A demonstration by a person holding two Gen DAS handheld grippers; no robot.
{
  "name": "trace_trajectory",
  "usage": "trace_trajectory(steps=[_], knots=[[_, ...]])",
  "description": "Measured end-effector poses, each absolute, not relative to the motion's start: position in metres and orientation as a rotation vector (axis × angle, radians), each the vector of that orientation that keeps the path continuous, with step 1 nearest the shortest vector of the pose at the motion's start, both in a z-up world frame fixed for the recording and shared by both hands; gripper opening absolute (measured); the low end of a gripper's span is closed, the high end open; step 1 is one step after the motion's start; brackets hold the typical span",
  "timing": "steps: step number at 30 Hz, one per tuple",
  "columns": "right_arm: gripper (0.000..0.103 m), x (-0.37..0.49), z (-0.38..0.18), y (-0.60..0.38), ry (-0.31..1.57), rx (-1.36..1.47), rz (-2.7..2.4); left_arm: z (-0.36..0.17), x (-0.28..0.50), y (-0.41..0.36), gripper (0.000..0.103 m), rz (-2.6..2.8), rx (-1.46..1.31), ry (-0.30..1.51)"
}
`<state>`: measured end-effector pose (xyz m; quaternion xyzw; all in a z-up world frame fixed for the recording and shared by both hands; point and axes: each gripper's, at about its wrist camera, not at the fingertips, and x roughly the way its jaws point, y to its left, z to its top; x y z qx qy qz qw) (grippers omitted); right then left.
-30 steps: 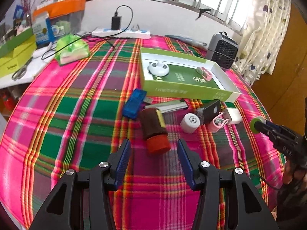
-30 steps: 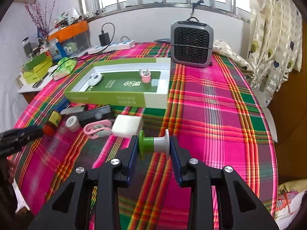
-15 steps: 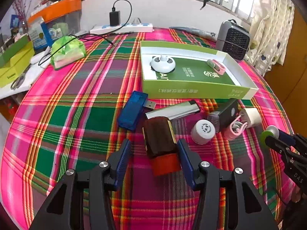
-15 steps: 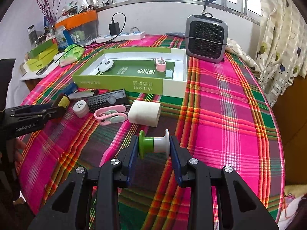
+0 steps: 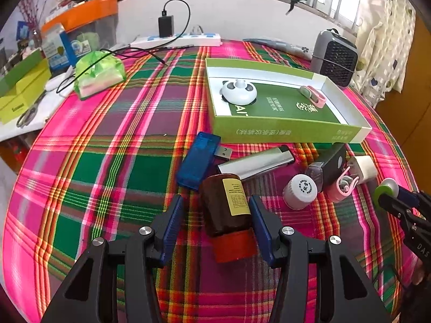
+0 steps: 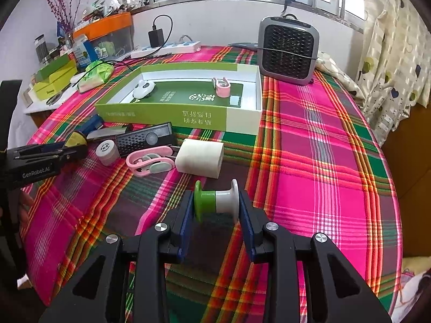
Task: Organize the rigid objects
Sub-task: 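Grasp the brown bottle with the left tool while the right tool grasps the green-white spool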
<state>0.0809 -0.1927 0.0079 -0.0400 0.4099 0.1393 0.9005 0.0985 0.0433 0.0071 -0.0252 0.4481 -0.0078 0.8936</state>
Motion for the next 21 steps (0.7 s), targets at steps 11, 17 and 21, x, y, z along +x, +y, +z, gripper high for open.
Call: trace_trajectory(steps=[11, 17, 21], knots=[[0.049, 0.092, -0.001, -0.194, 0.889, -0.086, 0.246, 0.006, 0.097, 0.04, 0.049, -0.018, -0.016, 0.924], [0.052, 0.095, -0.002, -0.196, 0.893, -0.083, 0.244, 0.006, 0.097, 0.037, 0.049, -0.009, 0.007, 0.921], [0.053, 0.095, -0.002, -0.194, 0.892, -0.099, 0.238, 0.006, 0.098, 0.038, 0.049, -0.01, 0.002, 0.919]])
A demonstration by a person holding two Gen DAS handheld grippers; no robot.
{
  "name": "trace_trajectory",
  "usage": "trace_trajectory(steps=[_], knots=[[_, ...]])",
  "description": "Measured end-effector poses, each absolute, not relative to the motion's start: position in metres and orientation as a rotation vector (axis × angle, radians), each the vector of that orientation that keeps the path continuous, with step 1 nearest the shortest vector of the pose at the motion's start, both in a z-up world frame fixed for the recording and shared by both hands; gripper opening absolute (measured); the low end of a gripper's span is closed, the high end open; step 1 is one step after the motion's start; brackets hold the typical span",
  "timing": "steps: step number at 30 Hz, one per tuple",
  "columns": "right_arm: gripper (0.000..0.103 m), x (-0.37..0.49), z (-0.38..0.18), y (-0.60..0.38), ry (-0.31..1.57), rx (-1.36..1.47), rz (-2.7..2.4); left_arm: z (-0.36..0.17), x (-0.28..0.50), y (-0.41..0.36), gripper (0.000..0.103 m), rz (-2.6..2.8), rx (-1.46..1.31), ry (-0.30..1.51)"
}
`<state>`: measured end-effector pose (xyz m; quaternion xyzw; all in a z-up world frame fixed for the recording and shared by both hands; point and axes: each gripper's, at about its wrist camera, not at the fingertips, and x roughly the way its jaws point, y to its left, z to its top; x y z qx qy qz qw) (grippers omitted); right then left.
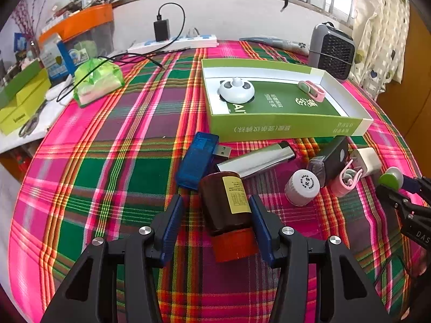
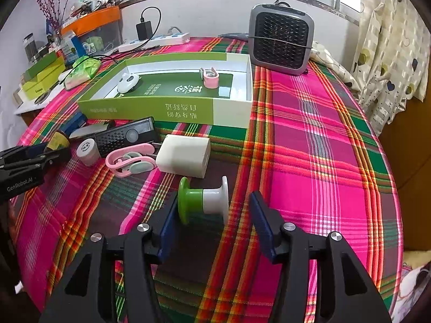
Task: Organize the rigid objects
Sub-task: 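Grasp the brown bottle with the left tool while the right tool grasps the green-white spool, then lift the bottle and spool and carry both over the green tray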
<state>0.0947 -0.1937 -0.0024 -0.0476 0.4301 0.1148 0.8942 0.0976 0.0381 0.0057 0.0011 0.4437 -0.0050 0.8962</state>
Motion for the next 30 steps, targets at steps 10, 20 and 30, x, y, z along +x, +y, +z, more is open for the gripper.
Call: trace_trajectory(steps=[10, 20, 30], knots=[[0.042, 0.093, -0.002, -0.194, 0.887, -0.096, 0.232, 0.007, 0.096, 0.042, 0.034, 0.0, -0.017, 0.918], [0.033, 0.09, 0.0, -0.192, 0.88, -0.096, 0.237, 0.008, 0.093, 0.042, 0.032, -0.022, -0.034, 0.915], [0.033, 0.087, 0.008, -0.19, 0.857, -0.076, 0.248, 0.019, 0.087, 0.041, 0.031, -0.024, -0.022, 0.893]])
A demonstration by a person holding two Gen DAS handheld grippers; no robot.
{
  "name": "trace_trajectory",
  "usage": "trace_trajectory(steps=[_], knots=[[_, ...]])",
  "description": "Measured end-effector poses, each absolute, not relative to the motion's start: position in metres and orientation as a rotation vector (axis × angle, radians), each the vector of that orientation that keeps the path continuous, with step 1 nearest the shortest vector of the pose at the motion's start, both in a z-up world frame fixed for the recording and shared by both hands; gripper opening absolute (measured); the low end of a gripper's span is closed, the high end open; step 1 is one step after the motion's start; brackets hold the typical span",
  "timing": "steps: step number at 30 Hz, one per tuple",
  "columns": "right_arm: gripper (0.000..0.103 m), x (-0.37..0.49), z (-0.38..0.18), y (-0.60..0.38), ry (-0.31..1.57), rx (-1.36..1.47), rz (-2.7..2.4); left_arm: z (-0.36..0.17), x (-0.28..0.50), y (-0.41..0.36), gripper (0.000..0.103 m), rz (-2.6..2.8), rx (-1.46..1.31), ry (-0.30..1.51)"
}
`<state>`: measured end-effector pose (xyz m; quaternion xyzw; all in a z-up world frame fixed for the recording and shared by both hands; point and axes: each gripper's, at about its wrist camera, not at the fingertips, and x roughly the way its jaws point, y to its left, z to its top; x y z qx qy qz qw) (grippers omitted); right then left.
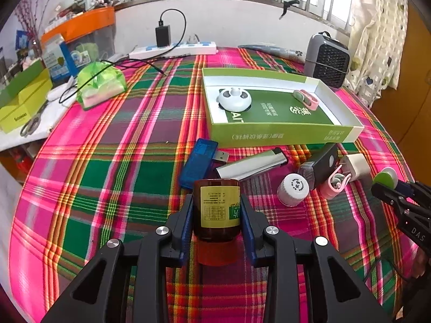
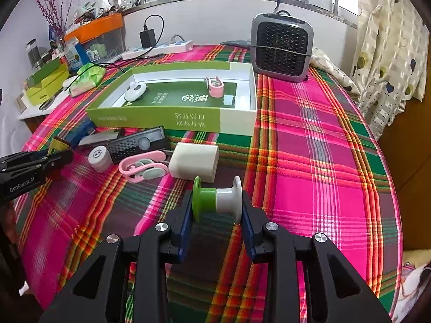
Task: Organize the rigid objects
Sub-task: 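Lift the bottle and spool and carry both over the green tray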
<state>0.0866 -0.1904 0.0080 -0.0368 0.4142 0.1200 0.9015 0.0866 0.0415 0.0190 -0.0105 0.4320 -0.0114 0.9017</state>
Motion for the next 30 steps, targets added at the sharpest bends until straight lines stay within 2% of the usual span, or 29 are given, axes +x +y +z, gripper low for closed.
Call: trace_trajectory(steps=[15, 30], knots=[[0.033, 0.088, 0.03, -0.185, 0.799, -0.078, 0.273, 0.051, 0.084, 0.037, 0.031, -0.078, -0.019, 0.824], [0.033, 0.125, 0.049, -0.177, 0.769, -0.077, 0.315, 0.064, 0.121, 0.031, 0.031, -0.098, -0.019, 0.8]])
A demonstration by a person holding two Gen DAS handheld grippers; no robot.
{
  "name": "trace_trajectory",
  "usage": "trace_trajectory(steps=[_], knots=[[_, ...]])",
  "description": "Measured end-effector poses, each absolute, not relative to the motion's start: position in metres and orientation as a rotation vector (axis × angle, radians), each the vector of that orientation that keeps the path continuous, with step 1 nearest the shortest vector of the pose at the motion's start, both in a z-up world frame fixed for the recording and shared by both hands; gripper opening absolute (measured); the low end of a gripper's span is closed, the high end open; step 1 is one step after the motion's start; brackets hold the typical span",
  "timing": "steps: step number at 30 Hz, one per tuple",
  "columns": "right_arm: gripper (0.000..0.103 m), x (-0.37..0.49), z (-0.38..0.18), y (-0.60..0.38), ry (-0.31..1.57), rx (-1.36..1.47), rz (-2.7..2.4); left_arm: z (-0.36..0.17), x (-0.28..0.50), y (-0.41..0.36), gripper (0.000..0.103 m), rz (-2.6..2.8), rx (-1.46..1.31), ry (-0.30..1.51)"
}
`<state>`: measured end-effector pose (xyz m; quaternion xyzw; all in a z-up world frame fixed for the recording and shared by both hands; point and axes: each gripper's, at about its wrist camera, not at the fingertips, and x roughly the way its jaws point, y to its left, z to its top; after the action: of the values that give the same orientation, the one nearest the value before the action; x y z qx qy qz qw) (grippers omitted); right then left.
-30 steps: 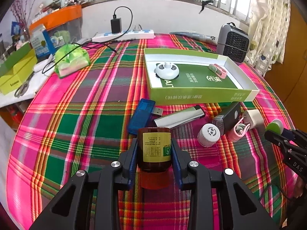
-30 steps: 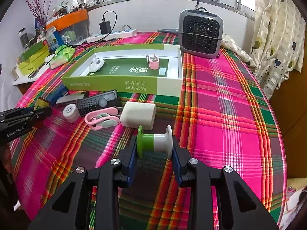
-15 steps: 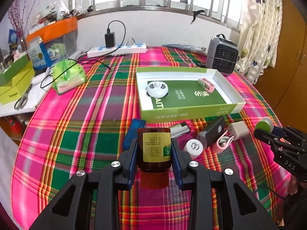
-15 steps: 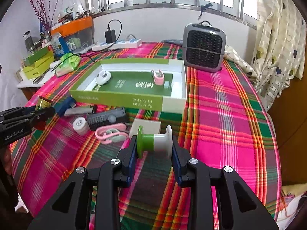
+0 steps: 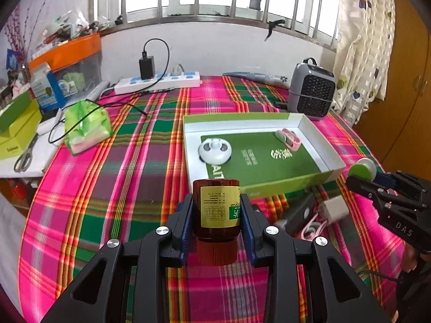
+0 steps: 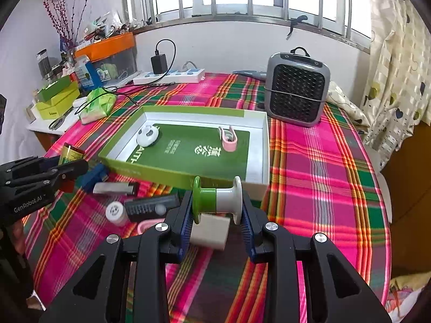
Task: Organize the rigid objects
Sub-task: 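Lift the bottle and spool and carry both over the green tray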
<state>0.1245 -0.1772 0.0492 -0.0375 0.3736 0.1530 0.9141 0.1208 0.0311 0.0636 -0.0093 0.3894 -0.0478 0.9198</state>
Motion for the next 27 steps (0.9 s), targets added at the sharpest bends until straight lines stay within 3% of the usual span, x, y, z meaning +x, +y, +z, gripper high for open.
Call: trace_trajectory(steps=[27], knots=[[0.033, 0.232, 0.043, -0.134, 0.842, -0.123, 0.449, 0.043, 0.198, 0.023, 0.031, -0.106, -0.034, 0.869]])
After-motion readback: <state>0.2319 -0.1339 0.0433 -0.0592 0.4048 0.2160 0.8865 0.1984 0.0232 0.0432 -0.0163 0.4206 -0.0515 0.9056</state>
